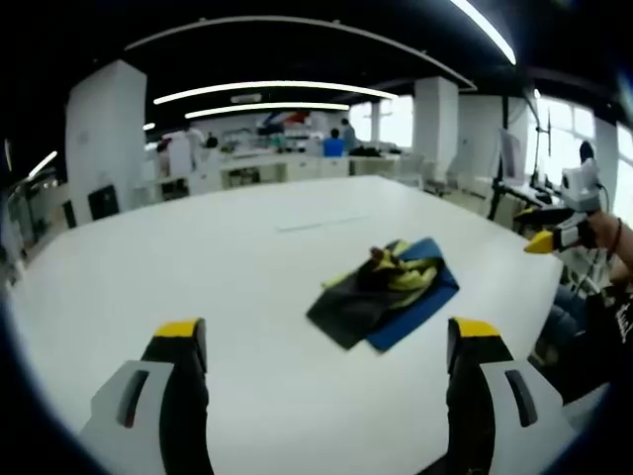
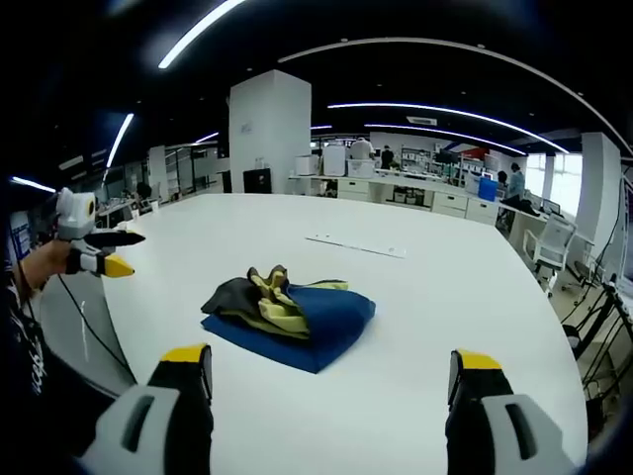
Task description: Fold the garment on the visible template until the final outline fits inside the template.
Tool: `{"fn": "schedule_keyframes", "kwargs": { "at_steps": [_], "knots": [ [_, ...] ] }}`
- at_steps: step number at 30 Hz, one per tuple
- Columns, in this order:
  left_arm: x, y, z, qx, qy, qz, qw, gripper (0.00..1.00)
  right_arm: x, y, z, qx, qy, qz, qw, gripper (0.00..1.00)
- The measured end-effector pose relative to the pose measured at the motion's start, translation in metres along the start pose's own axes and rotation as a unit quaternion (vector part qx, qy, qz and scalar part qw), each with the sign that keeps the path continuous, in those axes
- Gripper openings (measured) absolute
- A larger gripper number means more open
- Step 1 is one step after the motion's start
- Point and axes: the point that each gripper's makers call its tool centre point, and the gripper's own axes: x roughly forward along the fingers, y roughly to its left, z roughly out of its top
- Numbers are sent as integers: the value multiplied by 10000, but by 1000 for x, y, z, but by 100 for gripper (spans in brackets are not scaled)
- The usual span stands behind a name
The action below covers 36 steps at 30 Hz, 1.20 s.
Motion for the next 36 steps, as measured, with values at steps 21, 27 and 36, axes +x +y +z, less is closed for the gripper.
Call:
{"fn": "schedule_keyframes", "kwargs": {
  "at_steps": [21,27,36],
  "knots": [
    [-19,10,13,-44,15,-139,9999,98,-11,24,16,19,59,86,9999,100],
    [-14,4,15,24,35,-250,9997,95,-8,24,14,36,65,134,9999,100],
    [0,-8,18,211,2,-384,9990,90,-6,21,10,45,53,230,9997,100]
  ]
}}
